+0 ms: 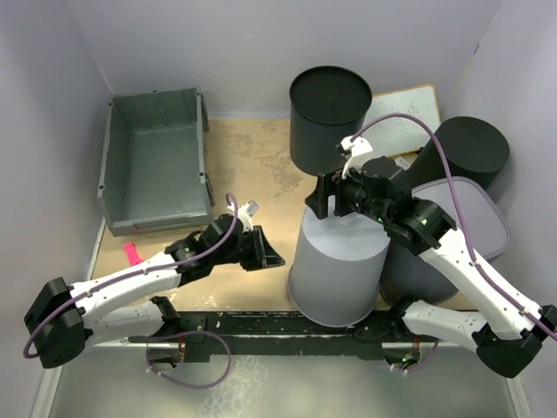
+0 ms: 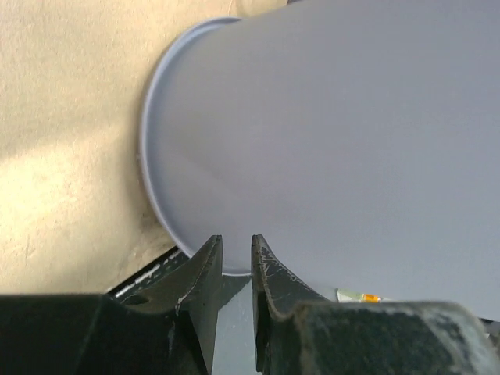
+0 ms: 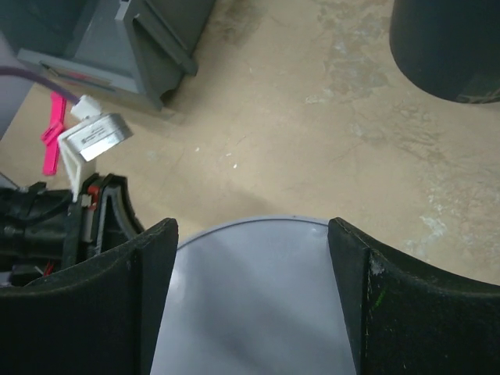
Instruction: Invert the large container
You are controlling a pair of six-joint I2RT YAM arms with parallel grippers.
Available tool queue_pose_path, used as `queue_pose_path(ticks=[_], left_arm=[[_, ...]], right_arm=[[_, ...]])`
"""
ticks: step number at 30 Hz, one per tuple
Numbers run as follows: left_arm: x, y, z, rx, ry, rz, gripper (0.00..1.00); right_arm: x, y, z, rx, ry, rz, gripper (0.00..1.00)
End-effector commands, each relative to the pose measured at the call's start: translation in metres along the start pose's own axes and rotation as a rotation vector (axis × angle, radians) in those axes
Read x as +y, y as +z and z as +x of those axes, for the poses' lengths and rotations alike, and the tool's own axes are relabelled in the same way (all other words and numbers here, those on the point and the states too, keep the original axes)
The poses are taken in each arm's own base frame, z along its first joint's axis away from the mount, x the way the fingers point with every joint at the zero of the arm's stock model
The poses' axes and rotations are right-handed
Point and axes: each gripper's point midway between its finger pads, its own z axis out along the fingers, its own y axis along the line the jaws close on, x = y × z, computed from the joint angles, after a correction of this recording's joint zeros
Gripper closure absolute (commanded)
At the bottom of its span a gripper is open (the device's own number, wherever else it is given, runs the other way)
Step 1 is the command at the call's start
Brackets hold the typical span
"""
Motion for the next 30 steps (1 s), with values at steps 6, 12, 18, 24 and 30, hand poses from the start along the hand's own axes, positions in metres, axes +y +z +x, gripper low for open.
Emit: queue_pose_path(ticks=[6,12,18,24,30], left_arm=[[-0.038,0.003,-0.038,-0.135,0.074,0.063,0.83],[-0.036,-0.004,-0.040,-0.150,0.078,0.047,0.83],[-0.039,-0.026,-0.038,-0.125,0.159,0.002,0.84],[-0.032,-0.054,-0.007,0.010,0.220,0.002,0.83],[-0.042,-0.060,0.044,0.156,0.192,0.142,0.81]], right_arm=[[0.026,-0.039,0.007,0.050,0.049,-0.144,0.20],[0.040,-0.061,0.002,0.038,0.051,-0.235,0.19],[0.041,-0.087,0.008,0.064,0.027,-0.259,0.18],[0.052,-0.098,0.037,0.127,0.027,-0.366,0.17],[0.066,-0.101,0.077,0.219,0.045,-0.505,0.17]])
